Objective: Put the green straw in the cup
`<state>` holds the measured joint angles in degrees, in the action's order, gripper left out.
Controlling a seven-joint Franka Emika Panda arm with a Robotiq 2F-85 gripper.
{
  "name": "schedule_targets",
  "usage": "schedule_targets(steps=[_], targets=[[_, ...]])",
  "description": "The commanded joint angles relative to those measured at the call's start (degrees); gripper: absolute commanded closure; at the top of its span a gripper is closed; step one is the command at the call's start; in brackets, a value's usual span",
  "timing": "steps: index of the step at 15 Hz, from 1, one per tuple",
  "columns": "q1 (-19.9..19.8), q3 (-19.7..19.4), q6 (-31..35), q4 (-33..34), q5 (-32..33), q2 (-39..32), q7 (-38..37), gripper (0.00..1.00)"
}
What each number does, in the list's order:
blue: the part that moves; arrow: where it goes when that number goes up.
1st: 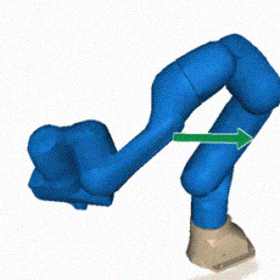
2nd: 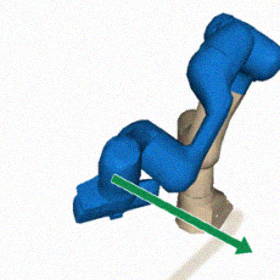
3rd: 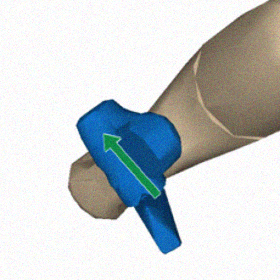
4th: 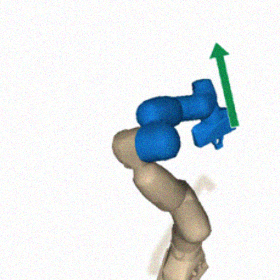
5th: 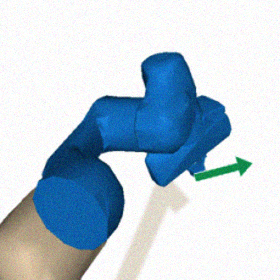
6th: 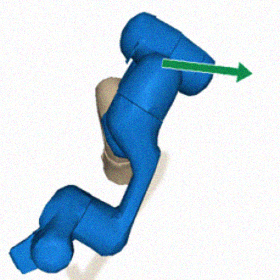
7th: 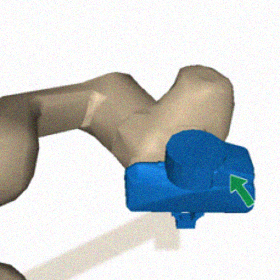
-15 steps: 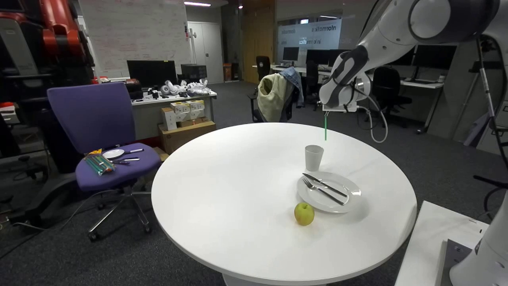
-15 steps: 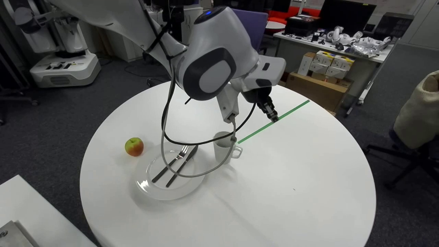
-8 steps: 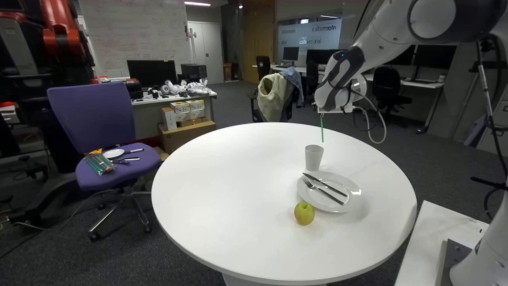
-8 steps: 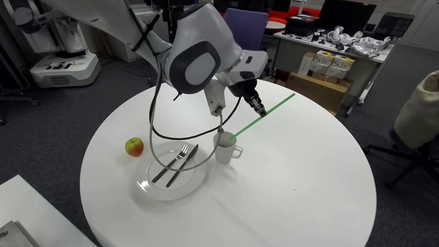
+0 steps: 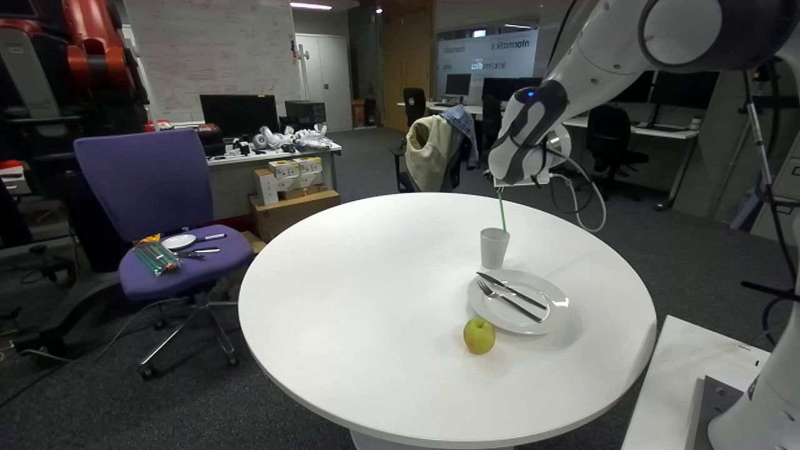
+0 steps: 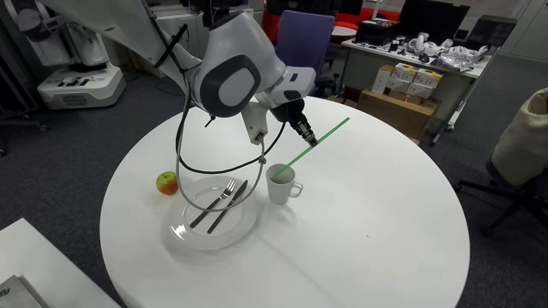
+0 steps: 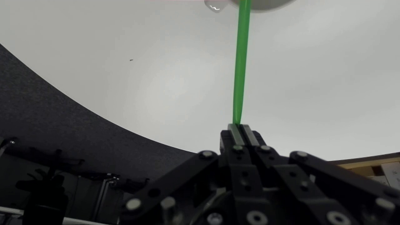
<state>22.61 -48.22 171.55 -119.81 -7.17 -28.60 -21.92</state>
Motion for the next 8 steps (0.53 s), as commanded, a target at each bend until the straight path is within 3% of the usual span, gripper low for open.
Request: schedule_targets(steps=[1, 8], targets=[[1.25, -1.28, 3.14, -1.09, -0.33, -1.32, -1.56, 0.96], [0.56, -0.3, 8.94, -1.34, -1.69, -4.12, -3.64, 1.0]])
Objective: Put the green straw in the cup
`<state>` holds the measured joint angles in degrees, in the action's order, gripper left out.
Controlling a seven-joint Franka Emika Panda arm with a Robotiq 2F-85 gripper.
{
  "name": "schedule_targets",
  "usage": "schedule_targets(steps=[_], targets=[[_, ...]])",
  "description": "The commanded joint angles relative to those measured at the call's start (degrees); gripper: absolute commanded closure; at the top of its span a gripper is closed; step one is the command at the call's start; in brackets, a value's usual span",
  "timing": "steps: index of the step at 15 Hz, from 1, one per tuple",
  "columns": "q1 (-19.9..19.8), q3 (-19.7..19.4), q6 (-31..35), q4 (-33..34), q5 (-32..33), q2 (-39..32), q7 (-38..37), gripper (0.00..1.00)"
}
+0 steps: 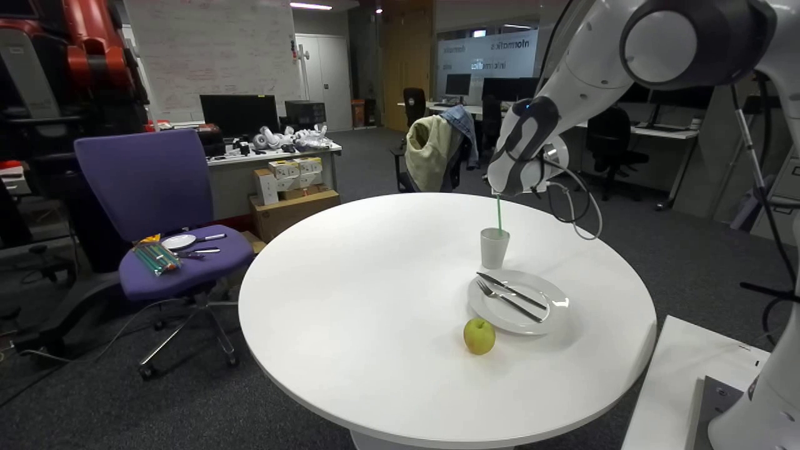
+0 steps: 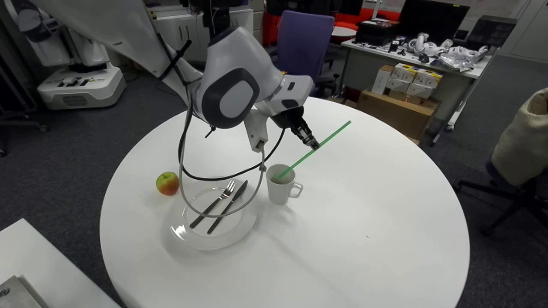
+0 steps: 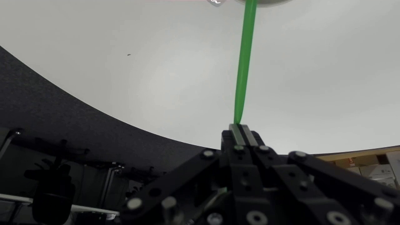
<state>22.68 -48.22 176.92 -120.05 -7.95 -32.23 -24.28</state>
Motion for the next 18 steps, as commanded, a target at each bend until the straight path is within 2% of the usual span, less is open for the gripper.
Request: schedule_targets(steps=[1, 9, 10, 17, 18], targets=[[0.44, -0.19, 4.24, -1.18, -0.99, -0.85, -1.61, 1.0], [0.66, 0.69, 13.3, -2.15, -1.6, -7.58, -6.14, 1.0], [0.44, 1.78, 13.49, -1.9, -5.87, -8.51, -2.44, 1.0], [0.36, 4.51, 14.67, -1.74, -13.08, -11.46, 0.29, 1.0], [0.34, 4.62, 14.88, -1.78, -13.7, -11.49, 0.7, 0.96]])
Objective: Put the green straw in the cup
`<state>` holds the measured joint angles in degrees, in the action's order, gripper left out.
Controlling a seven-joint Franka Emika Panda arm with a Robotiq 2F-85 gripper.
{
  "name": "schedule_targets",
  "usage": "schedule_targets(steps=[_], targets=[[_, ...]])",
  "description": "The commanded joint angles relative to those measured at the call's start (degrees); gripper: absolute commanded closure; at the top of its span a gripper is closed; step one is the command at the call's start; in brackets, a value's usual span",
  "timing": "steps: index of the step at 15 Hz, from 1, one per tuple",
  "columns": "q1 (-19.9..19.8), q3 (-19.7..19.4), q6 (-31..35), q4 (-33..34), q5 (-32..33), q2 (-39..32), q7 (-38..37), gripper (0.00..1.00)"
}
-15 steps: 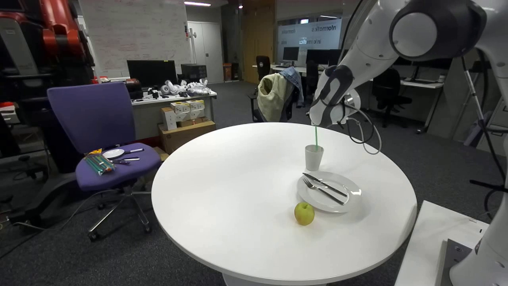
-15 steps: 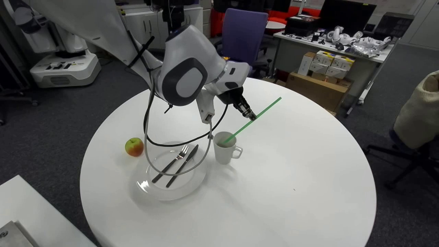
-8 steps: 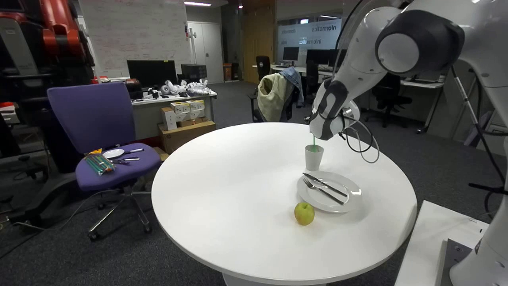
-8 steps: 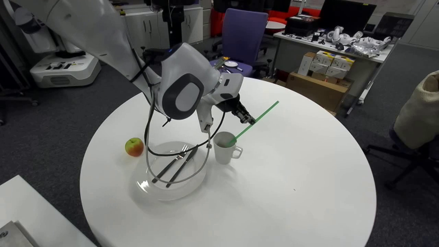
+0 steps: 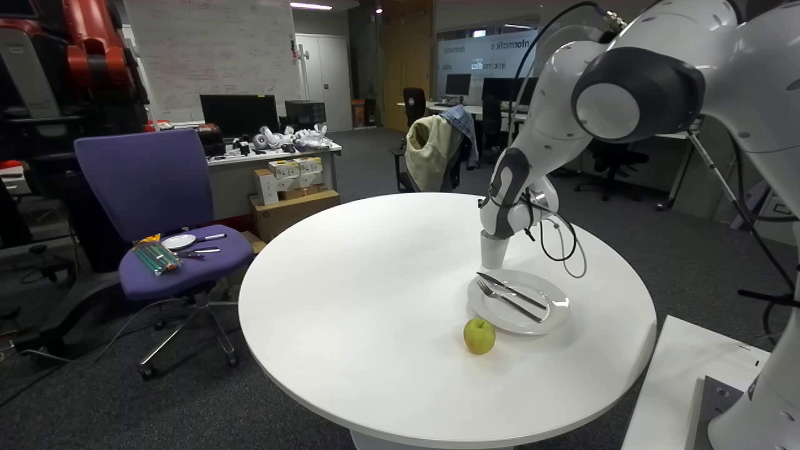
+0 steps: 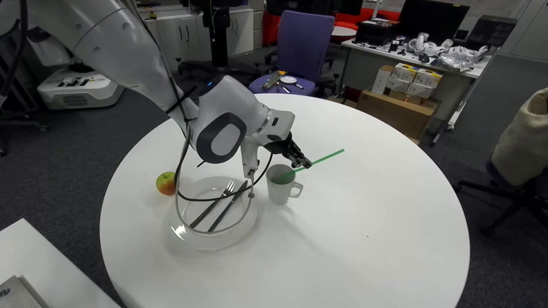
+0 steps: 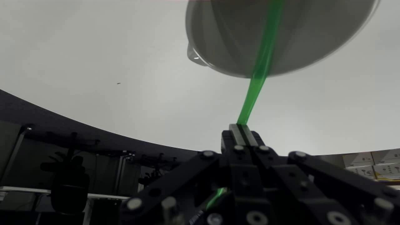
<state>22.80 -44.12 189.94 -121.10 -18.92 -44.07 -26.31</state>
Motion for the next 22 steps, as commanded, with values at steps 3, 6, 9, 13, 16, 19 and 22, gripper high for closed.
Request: schedule_targets(steps=[3, 6, 9, 13, 16, 19, 22], targets=[[0.25, 0.77, 2.23, -1.06, -3.91, 0.85, 3.31, 0.69], [0.86, 0.04, 3.38, -2.17, -4.67, 2.83, 3.97, 0.46], [1.84, -2.03, 4.82, -3.47, -2.59, 5.57, 2.27, 0.24], [3.05, -4.56, 7.2, -5.35, -2.32, 10.41, 2.74, 0.0], [4.61, -7.14, 7.73, -7.42, -1.46, 15.8, 3.46, 0.0], [4.03, -7.12, 0.61, -8.89, 3.61, 24.52, 5.9, 0.0], [3.96, -7.99, -10.95, -9.54, 7.81, 32.08, 8.91, 0.0]])
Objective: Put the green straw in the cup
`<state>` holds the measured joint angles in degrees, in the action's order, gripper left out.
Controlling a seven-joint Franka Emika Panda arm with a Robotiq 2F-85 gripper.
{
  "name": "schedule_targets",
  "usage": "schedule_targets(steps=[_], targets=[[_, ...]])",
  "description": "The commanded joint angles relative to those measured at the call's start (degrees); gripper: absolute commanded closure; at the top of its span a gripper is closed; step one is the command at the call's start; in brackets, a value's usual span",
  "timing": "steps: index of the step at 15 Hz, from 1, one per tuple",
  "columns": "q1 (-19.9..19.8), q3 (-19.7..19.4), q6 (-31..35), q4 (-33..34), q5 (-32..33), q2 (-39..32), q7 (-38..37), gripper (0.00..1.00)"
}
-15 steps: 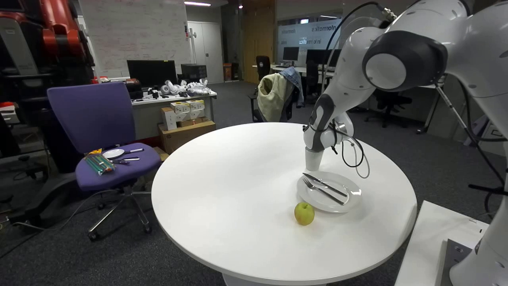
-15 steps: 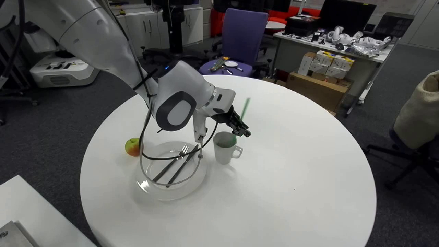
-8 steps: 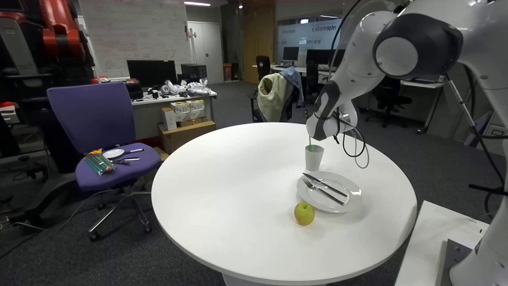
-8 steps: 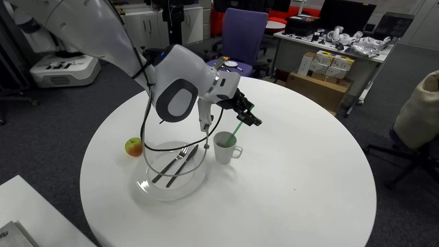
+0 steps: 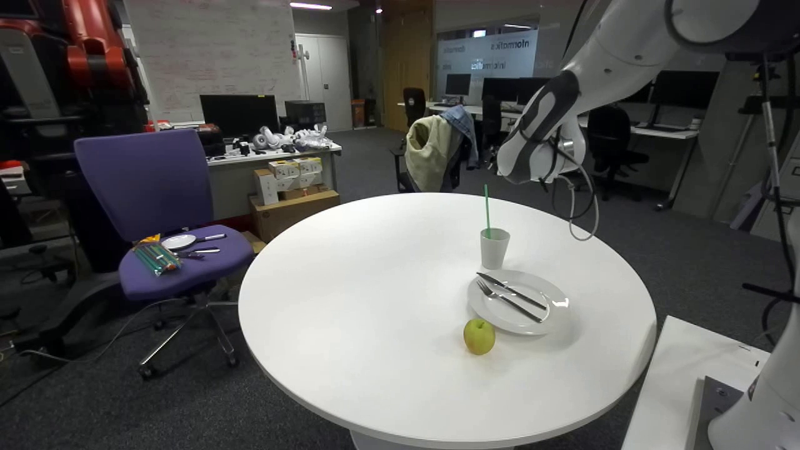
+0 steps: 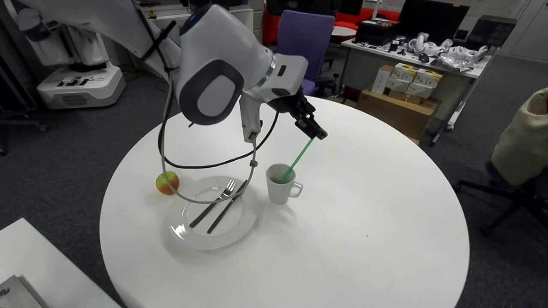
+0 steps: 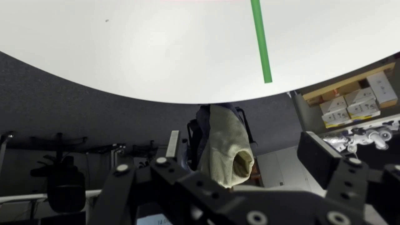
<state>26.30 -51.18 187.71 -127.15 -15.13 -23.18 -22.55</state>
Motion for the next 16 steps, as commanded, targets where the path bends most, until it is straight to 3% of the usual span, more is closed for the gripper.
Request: schedule_targets(steps=[1, 9, 10, 13, 16], targets=[[0.11, -1.04, -12.68, -3.31, 4.92, 13.15, 6.32, 0.0], [-0.67, -4.77, -48.14, 0.87, 11.22, 18.99, 13.4, 0.0], [-10.5, 4.65, -51.9, 1.3, 14.74, 20.23, 12.54, 0.0], [-18.47, 12.1, -61.88, 2.2, 20.67, 20.62, 15.18, 0.0], [-25.97, 19.17, -65.94, 1.94, 28.3, 20.76, 18.93, 0.0]])
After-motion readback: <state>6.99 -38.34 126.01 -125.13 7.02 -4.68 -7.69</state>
